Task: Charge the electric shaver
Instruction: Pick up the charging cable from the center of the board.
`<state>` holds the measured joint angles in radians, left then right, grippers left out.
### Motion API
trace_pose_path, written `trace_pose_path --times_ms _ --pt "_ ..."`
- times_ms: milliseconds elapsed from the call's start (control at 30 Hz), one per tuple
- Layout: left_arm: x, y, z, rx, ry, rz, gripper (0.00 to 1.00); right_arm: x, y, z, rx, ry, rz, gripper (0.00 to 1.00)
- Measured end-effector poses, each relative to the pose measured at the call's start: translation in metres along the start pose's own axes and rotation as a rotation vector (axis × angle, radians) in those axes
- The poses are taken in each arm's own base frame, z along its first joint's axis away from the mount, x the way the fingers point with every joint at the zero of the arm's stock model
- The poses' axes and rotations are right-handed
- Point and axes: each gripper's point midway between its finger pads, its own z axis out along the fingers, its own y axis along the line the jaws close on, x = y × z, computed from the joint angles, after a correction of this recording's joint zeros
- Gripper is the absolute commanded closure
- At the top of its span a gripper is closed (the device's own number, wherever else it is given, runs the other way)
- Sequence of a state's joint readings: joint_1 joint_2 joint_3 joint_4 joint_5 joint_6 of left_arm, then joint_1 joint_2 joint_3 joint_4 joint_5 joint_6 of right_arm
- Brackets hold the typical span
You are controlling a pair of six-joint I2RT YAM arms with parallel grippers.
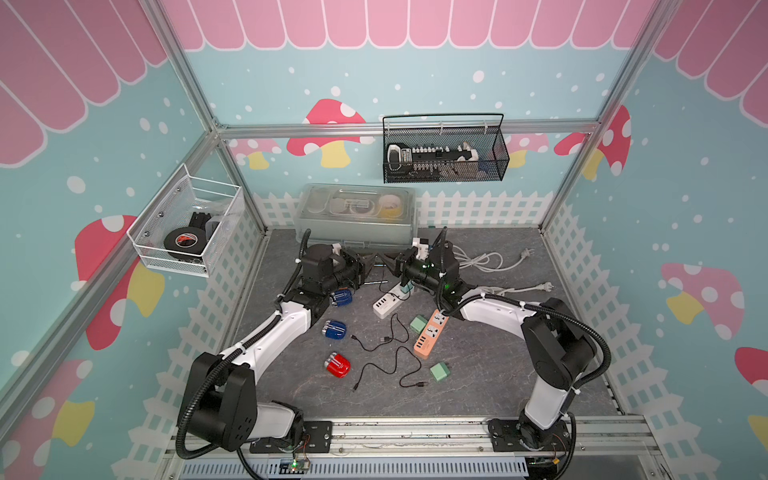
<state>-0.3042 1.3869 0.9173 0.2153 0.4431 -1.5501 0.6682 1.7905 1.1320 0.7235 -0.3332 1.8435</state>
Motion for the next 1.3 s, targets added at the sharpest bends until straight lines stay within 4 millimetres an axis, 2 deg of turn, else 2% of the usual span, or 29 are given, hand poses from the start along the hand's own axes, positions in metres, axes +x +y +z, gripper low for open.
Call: trace_pose_path --times_ms 133,433,633,833,900,1000,1133,1300 --pt "-0.002 0.003 0.004 -0.004 0.002 0.003 0.94 0.002 -0.006 -0.001 0.012 0.001 0.011 1.0" --pt "-0.001 -0.002 0.004 0.019 0.005 0.014 1.0 0.0 -0.003 -0.001 -0.001 -0.008 0.015 1.0" --pt "0.0 -0.005 0.001 0.033 0.049 0.025 1.0 0.002 -0.006 -0.002 0.022 0.026 0.024 0.69" --pt "0.01 -0.012 -0.004 0.053 0.165 0.067 1.0 0.003 -0.005 -0.01 0.052 0.083 0.025 0.62" --pt "0.014 -0.014 -0.005 0.058 0.198 0.079 1.0 0.002 -0.004 -0.012 0.051 0.095 0.027 0.62" --pt "0.018 -0.013 -0.006 0.056 0.234 0.094 1.0 0.002 -0.004 -0.013 0.053 0.111 0.036 0.72" --pt "0.017 -0.008 -0.007 0.045 0.261 0.105 1.0 0.005 -0.003 -0.013 0.054 0.126 0.049 0.79" --pt "0.012 -0.005 -0.007 0.022 0.269 0.115 1.0 0.011 -0.003 -0.015 0.053 0.154 0.06 0.83"
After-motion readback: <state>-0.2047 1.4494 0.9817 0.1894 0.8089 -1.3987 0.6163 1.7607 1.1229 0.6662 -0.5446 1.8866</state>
